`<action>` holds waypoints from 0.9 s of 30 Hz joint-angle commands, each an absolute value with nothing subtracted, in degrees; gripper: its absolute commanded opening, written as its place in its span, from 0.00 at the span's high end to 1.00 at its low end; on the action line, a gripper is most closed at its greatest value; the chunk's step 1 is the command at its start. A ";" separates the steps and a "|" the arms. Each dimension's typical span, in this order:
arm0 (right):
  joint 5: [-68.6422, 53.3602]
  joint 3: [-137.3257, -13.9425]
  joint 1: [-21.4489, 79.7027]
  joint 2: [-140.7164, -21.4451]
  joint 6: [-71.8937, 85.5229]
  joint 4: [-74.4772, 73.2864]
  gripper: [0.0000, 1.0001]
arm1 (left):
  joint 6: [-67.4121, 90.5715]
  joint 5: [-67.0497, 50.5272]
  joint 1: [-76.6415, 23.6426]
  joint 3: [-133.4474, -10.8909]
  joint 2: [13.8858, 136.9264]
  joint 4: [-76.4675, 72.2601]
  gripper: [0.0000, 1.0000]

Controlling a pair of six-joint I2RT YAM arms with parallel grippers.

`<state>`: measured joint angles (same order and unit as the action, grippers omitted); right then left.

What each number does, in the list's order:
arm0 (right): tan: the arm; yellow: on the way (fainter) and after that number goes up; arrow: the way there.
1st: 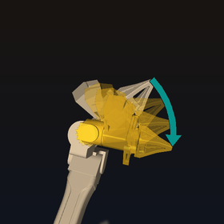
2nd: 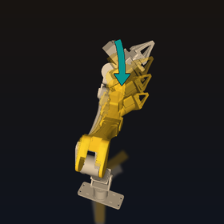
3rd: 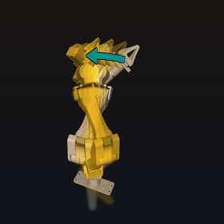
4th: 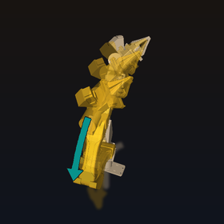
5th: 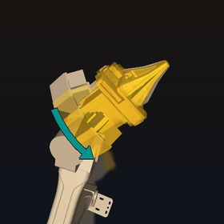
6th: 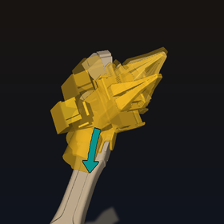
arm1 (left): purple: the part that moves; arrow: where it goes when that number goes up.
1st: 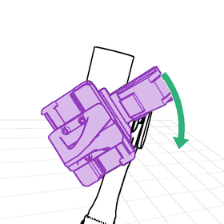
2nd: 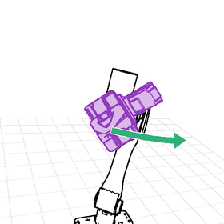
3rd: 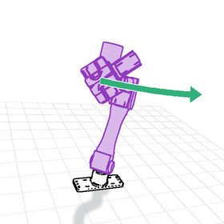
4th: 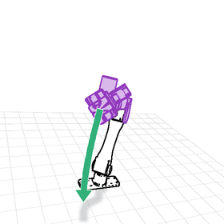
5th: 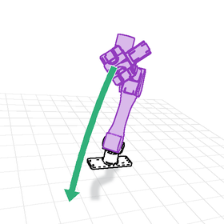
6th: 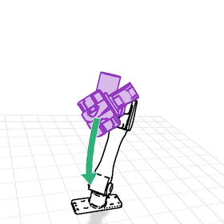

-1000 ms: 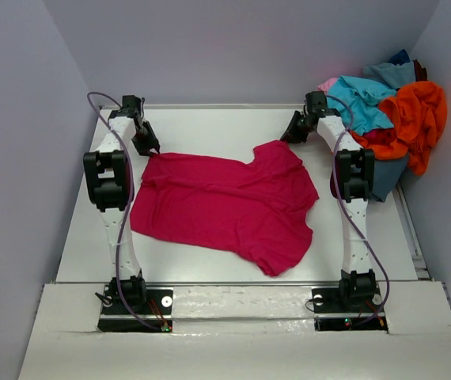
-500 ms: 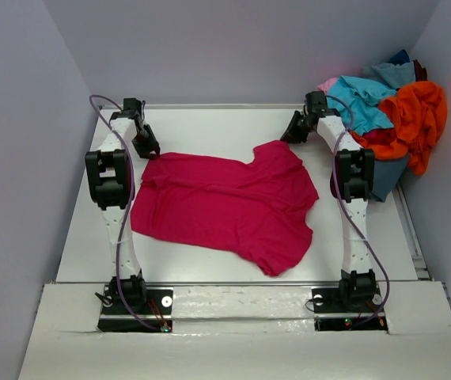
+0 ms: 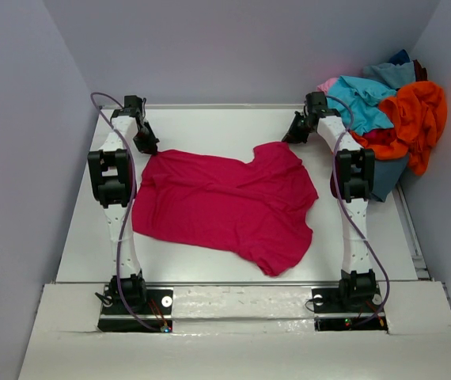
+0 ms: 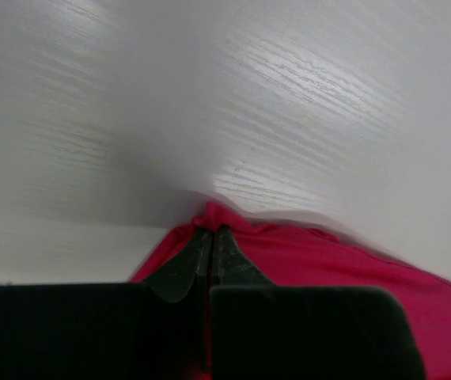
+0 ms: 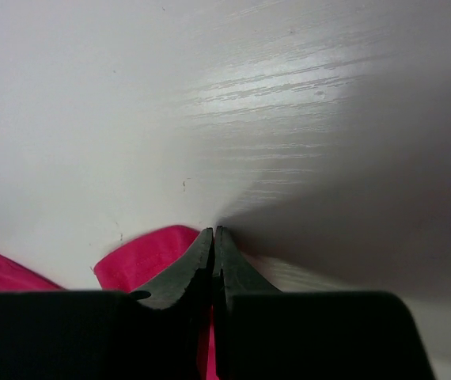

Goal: Fold and stack the t-shirts
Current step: Flatten the tshirt out

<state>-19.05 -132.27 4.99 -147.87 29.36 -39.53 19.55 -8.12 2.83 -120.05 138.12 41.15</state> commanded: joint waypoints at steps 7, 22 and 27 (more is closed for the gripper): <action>-17.67 -131.75 4.92 -144.41 28.21 -42.36 0.93 | 18.81 -5.62 2.29 -119.88 137.20 42.01 0.94; -16.44 -132.62 4.92 -132.72 25.31 -45.96 0.93 | 17.49 -6.06 0.62 -126.03 132.28 41.22 0.94; -16.88 -134.90 4.92 -131.57 25.22 -47.72 0.93 | 17.58 -7.03 0.62 -128.14 132.54 41.31 0.94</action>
